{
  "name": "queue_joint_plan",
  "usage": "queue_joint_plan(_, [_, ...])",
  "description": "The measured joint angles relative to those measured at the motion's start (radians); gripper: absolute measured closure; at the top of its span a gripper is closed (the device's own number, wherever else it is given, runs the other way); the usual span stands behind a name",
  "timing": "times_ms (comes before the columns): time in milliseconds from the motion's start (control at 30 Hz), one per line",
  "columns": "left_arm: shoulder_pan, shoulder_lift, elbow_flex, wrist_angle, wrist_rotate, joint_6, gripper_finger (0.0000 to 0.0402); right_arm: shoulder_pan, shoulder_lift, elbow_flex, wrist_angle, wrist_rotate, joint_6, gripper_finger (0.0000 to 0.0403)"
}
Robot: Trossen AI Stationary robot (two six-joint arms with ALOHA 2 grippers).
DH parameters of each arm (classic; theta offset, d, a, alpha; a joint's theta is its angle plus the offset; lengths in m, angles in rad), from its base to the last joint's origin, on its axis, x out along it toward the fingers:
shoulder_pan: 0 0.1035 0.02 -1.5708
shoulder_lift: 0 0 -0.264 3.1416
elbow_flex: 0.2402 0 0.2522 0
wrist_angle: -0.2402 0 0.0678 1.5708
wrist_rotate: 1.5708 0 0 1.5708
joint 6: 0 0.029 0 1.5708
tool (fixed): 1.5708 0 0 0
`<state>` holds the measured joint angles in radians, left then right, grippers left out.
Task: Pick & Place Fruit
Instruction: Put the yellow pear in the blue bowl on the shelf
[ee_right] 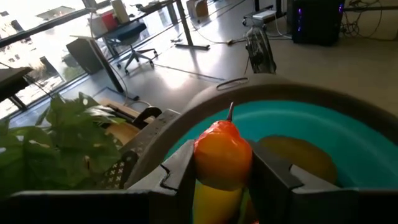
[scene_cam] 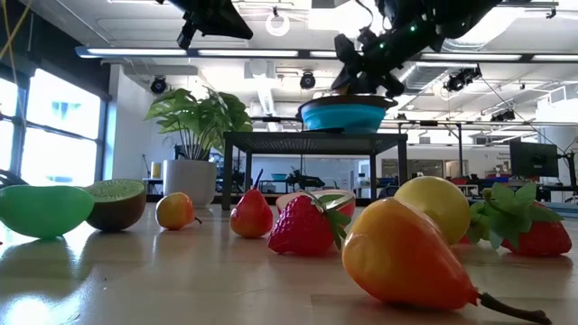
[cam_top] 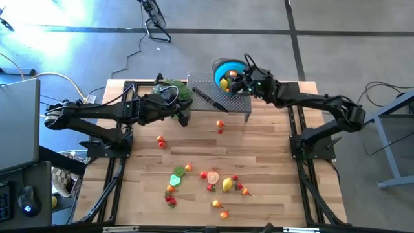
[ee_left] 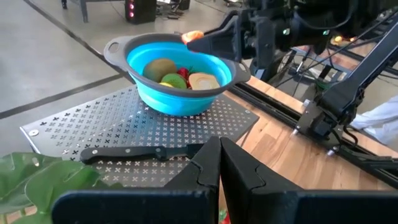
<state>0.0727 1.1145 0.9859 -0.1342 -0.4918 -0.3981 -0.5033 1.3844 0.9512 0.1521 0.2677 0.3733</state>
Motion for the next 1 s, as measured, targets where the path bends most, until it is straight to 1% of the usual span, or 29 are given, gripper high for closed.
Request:
queue_joint_plan(67, [0.0, 0.0, 0.0, -0.001, 0.0, 0.0, 0.0397, -0.013, 0.001, 0.0, -0.007, -0.017, 0.0, 0.0292])
queue_joint_plan(200, [0.013, 0.0, 0.0, 0.004, 0.004, 0.002, 0.0397, -0.029, -0.001, 0.0, -0.025, -0.016, -0.003, 0.0292])
queue_joint_plan(467, [0.095, 0.0, 0.0, 0.005, 0.087, 0.0, 0.0397, -0.062, -0.001, 0.0, -0.058, -0.047, -0.012, 0.0292])
queue_joint_plan(733, [0.131, 0.0, 0.0, 0.006, 0.09, 0.0, 0.0397, -0.061, -0.001, 0.0, -0.105, -0.053, -0.046, 0.0292])
queue_joint_plan(1000, [0.131, 0.0, 0.0, 0.012, 0.077, 0.0, 0.0397, -0.075, -0.001, 0.0, -0.161, -0.064, -0.05, 0.0292])
